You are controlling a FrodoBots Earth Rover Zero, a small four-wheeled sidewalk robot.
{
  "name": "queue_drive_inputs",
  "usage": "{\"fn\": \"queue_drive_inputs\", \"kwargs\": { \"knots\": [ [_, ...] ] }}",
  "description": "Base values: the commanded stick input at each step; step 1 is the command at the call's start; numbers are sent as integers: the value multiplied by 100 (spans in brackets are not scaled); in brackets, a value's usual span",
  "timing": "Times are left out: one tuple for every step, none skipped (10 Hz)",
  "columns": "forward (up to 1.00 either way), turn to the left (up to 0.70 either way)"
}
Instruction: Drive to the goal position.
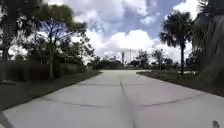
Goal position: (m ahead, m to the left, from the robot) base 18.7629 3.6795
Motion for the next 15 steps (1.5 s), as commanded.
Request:
{"fn": "queue_drive_inputs", "kwargs": {
  "knots": [
    [100, 0],
    [100, 0],
    [100, 0],
    [100, 0],
    [100, 0],
    [100, 0],
    [100, 0],
    [100, 0],
    [100, 0],
    [100, 0],
    [100, 0],
    [100, 0],
    [100, 0],
    [100, 0],
    [100, 0]
  ]
}}
